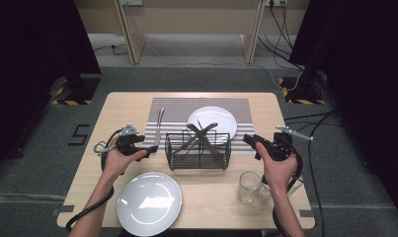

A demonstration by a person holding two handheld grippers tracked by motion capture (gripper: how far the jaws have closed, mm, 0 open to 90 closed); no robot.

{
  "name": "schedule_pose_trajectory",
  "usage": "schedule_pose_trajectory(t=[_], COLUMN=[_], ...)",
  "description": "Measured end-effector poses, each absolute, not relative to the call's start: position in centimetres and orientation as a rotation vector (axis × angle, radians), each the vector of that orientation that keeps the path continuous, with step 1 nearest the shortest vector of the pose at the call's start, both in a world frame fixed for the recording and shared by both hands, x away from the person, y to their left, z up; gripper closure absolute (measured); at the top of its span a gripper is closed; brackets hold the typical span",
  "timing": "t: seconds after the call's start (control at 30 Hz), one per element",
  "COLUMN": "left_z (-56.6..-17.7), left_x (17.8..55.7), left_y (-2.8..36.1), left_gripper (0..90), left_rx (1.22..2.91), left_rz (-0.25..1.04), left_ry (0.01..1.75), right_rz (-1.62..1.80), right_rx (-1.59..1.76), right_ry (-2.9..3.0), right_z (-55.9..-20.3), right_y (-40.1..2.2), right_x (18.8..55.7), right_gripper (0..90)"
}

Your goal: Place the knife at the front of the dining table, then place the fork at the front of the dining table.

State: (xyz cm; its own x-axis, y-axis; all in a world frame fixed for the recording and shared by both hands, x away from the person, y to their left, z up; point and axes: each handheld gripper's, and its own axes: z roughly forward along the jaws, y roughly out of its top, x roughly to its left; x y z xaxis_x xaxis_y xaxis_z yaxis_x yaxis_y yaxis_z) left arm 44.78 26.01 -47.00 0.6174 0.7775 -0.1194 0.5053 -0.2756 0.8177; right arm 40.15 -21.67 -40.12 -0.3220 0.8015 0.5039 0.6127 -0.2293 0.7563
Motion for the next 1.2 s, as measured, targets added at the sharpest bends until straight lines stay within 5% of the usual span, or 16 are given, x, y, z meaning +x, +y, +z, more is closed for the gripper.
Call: schedule_pose_trajectory(t=[1.2], left_z=[-46.5], left_x=[40.4], left_y=[27.4], left_gripper=[21.8], left_rx=[1.832], left_rz=[0.471], left_ry=[0.998], right_rz=[1.647], right_rx=[1.462], right_ry=[1.991], right_z=[-38.1], right_y=[-18.0], right_x=[39.2], right_gripper=[46.9])
